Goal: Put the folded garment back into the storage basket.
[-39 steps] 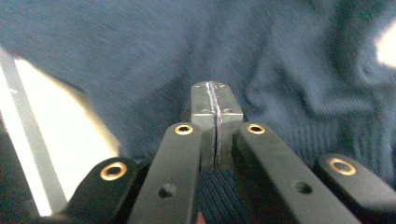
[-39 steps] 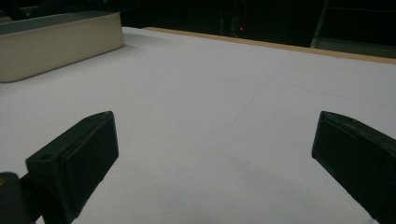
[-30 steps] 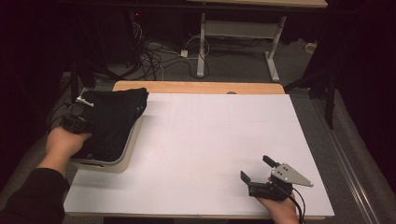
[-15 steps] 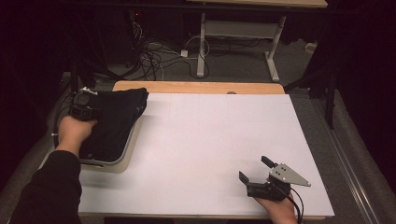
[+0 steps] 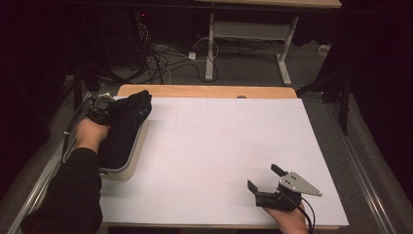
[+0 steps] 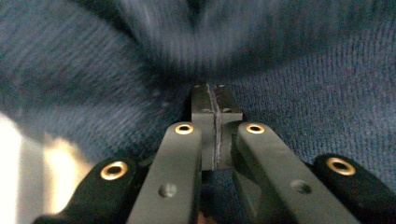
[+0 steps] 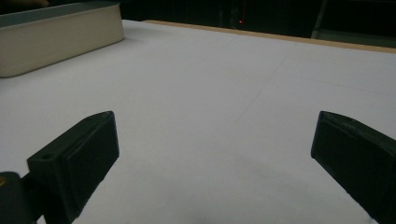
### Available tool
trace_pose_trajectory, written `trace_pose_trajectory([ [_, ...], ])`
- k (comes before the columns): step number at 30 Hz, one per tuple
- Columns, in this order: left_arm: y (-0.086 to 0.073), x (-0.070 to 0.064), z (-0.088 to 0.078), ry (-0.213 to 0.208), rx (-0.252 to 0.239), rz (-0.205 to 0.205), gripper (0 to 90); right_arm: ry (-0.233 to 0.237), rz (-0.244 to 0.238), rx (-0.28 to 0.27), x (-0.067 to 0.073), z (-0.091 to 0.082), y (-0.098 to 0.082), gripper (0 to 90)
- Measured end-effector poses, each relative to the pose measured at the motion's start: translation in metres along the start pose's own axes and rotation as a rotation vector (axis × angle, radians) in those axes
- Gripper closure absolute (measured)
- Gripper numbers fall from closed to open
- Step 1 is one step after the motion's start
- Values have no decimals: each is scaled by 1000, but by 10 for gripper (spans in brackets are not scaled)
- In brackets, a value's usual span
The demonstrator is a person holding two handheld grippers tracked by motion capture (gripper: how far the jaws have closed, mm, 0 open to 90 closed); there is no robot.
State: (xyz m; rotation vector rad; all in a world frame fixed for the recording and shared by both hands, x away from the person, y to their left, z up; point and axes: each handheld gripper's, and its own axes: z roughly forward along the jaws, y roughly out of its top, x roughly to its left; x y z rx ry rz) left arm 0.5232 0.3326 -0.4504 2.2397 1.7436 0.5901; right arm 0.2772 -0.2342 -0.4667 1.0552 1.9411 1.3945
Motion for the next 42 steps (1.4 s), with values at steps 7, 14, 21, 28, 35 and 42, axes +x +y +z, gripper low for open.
trace_pose_trajectory([
  [7,-3,8,-4,-87,-14,-57,873,5,-2,0,1,0,0,20],
  [14,-18,4,-40,-118,-97,-44,873,6,-9,-9,1,-3,0,21],
  [21,-31,-13,-84,-158,-181,15,873,12,-16,-26,2,-7,3,22],
  [28,-14,-35,-93,-184,-207,46,873,14,-23,-35,4,-10,6,22],
  [35,5,-52,-61,-205,-159,36,873,10,-23,-25,2,-9,4,22],
  [42,14,-64,-34,-239,-145,18,873,3,-19,-16,-1,-9,1,22],
])
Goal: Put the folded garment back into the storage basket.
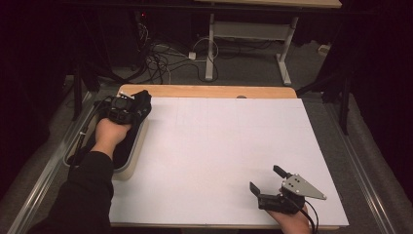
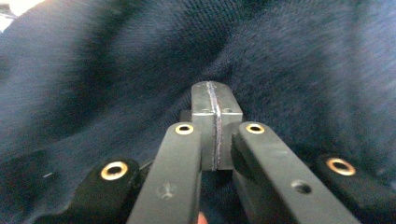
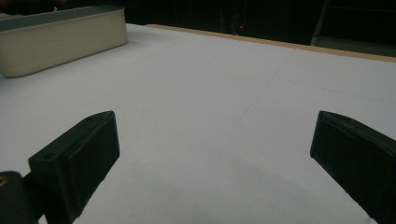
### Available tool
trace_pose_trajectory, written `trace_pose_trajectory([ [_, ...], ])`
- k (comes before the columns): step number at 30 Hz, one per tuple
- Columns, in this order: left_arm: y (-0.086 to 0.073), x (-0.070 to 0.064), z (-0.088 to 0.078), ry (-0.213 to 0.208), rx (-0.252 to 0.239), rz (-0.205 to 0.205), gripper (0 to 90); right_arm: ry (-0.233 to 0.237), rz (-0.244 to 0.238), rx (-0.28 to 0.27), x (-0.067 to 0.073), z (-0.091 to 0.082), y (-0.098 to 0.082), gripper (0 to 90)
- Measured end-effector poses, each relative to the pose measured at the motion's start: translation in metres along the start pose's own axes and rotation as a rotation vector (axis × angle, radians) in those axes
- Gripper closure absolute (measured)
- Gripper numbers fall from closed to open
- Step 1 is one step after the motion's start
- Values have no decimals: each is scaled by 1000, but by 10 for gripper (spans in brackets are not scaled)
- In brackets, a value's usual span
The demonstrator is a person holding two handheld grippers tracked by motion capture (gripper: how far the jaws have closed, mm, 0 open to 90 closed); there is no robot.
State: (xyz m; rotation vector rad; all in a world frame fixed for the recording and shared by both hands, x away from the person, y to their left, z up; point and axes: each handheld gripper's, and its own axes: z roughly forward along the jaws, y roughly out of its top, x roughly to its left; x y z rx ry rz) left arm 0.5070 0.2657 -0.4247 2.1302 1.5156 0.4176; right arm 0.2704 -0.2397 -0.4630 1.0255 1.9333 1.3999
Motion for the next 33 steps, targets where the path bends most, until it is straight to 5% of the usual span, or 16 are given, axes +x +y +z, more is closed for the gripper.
trace_pose_trajectory([
  [10,-3,3,25,9,98,30,874,7,3,12,1,3,-2,24],
  [21,-6,6,25,-2,83,-6,869,7,8,16,0,5,-3,25],
  [25,-6,10,-2,2,43,-50,797,6,8,11,-1,2,-3,25],
  [33,-5,5,-52,7,-114,-32,620,5,-2,1,1,-2,-1,25],
])
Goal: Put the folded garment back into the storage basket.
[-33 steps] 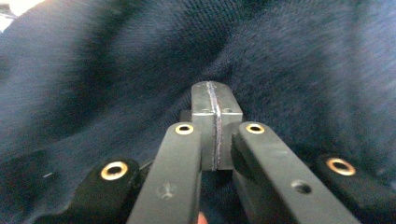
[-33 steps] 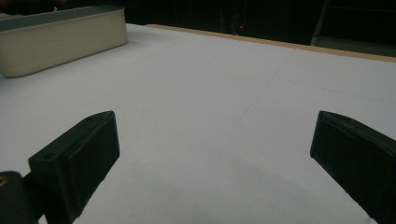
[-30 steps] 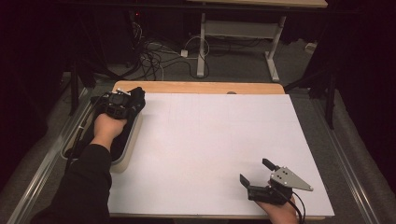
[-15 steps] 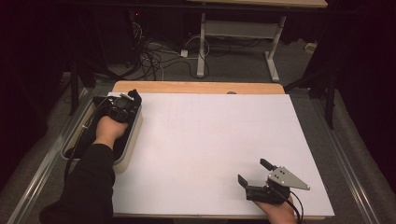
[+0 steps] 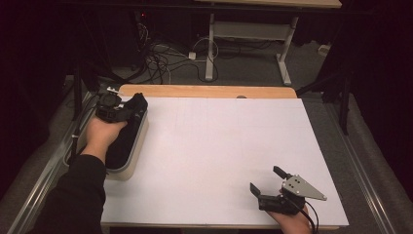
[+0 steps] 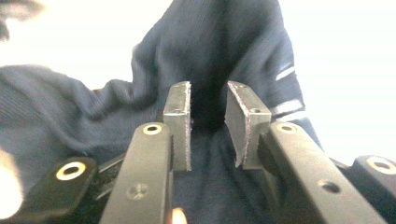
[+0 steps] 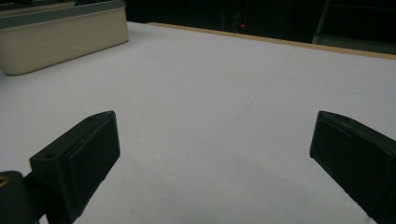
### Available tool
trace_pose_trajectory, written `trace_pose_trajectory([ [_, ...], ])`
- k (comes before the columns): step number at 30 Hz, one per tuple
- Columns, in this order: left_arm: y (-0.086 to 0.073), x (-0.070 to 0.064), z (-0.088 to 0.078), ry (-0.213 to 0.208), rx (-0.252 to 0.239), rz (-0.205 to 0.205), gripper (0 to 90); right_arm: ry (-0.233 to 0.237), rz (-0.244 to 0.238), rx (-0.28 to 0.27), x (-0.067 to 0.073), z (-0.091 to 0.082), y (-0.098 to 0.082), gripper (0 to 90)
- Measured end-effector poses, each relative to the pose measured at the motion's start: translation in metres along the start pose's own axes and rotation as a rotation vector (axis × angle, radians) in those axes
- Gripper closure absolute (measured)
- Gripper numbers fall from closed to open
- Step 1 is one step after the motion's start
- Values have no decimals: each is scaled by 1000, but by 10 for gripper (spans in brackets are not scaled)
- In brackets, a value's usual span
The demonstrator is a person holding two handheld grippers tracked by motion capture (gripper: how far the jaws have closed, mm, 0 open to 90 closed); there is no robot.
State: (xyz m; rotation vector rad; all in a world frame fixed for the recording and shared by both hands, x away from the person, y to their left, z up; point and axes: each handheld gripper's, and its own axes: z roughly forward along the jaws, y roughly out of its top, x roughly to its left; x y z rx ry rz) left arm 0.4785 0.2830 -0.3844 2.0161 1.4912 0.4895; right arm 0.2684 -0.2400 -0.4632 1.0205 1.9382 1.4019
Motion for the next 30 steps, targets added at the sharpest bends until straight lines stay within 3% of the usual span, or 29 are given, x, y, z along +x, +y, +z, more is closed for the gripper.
trace_pose_trajectory([
  [1,3,-2,-5,-29,-29,-8,564,1,-1,-1,0,0,0,26],
  [4,8,-10,-3,-45,-79,-4,466,1,-4,3,1,0,1,26],
  [8,18,-20,18,-40,-28,-22,341,6,-1,8,1,3,0,26],
  [12,23,-24,37,-12,-19,-54,341,10,-2,10,1,4,-1,26],
  [15,24,-27,41,45,-33,-49,412,11,-2,8,2,4,-1,25],
  [17,23,-26,40,33,-39,-51,454,11,-1,8,2,3,-1,26],
  [18,23,-21,37,-17,-63,-69,509,12,-1,7,2,3,-1,26],
  [19,22,-21,37,-33,-65,-72,564,13,-1,7,2,4,-1,26],
  [22,21,-21,32,-24,-70,-50,698,15,-2,12,3,4,-1,27],
  [30,1,-2,19,-57,-114,-135,751,17,-12,8,5,4,0,30],
])
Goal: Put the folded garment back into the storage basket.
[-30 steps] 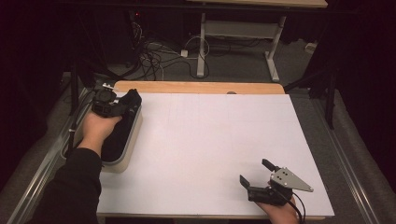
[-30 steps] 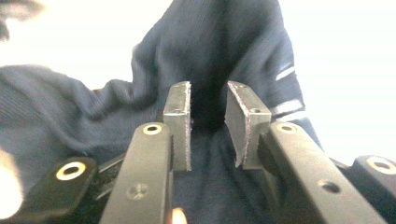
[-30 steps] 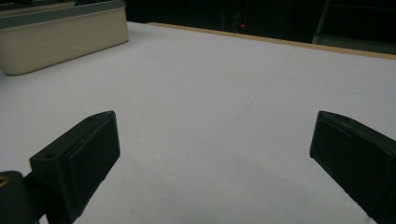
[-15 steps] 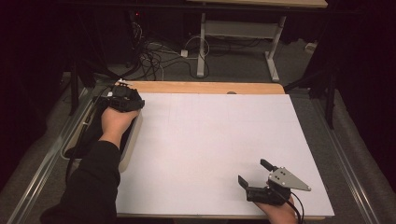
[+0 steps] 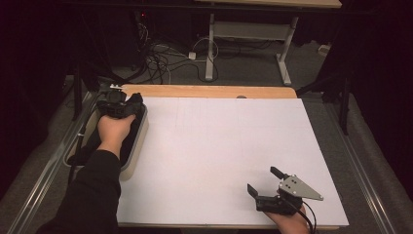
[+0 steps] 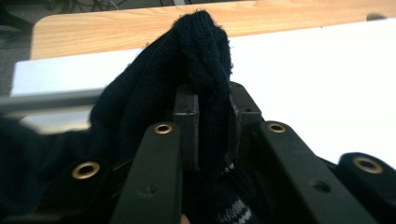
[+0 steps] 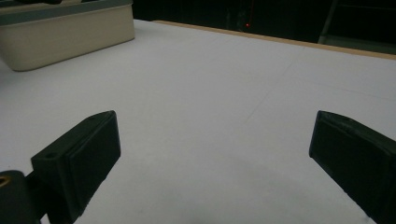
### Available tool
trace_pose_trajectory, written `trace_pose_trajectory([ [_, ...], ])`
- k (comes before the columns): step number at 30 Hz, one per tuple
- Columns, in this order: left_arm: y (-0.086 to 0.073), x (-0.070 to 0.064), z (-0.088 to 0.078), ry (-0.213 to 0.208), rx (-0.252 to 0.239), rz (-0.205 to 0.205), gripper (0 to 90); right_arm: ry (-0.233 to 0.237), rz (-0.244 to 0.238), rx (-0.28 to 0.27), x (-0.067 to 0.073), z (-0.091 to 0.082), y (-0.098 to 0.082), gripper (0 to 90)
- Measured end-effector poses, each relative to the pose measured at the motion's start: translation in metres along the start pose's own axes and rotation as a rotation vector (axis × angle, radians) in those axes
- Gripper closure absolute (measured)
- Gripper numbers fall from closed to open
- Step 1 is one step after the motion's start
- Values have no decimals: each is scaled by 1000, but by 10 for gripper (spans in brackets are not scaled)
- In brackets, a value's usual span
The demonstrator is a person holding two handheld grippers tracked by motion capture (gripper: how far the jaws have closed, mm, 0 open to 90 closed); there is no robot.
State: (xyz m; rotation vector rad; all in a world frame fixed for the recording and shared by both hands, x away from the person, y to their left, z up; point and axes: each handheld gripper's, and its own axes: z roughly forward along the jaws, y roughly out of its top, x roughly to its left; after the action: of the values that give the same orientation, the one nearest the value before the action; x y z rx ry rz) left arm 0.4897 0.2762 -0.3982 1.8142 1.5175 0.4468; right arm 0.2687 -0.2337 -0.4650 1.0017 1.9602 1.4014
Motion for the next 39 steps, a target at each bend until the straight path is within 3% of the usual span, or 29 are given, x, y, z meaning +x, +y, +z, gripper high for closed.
trace_pose_trajectory([
  [5,-10,7,-3,-1,31,-14,751,3,-1,1,2,1,0,30],
  [8,-20,9,6,9,125,-6,754,4,-6,-2,3,1,1,31],
  [11,-23,10,8,6,117,-14,754,6,-8,-4,4,1,2,30],
  [14,-22,7,9,20,118,12,752,8,-5,-3,5,2,2,31],
  [16,-21,6,10,26,118,6,746,10,-6,-1,5,3,2,30],
  [19,-19,4,10,33,118,20,694,13,-8,1,5,3,2,31],
  [23,-10,7,-2,-4,122,3,481,12,-6,-5,4,2,3,31],
  [25,-5,6,-18,5,109,49,457,11,-9,-5,4,2,3,31],
  [29,-3,9,-34,11,92,65,408,12,-10,-7,5,2,3,32],
  [30,-4,11,-42,30,97,82,408,13,-11,-8,5,2,4,32],
  [32,-7,14,-49,50,100,91,459,13,-15,-8,6,1,4,32],
  [34,-11,16,-51,96,117,106,673,14,-17,-10,7,1,5,32],
  [35,-11,16,-51,96,117,106,765,14,-19,-12,7,1,5,32],
  [36,-17,18,-44,139,189,118,850,15,-18,-14,8,1,6,32],
  [37,-20,19,-37,139,234,117,871,16,-19,-14,8,1,6,32],
  [38,-24,19,-31,129,270,115,872,16,-21,-15,8,2,6,32],
  [39,-24,19,-31,129,270,115,873,16,-21,-14,8,2,6,32],
])
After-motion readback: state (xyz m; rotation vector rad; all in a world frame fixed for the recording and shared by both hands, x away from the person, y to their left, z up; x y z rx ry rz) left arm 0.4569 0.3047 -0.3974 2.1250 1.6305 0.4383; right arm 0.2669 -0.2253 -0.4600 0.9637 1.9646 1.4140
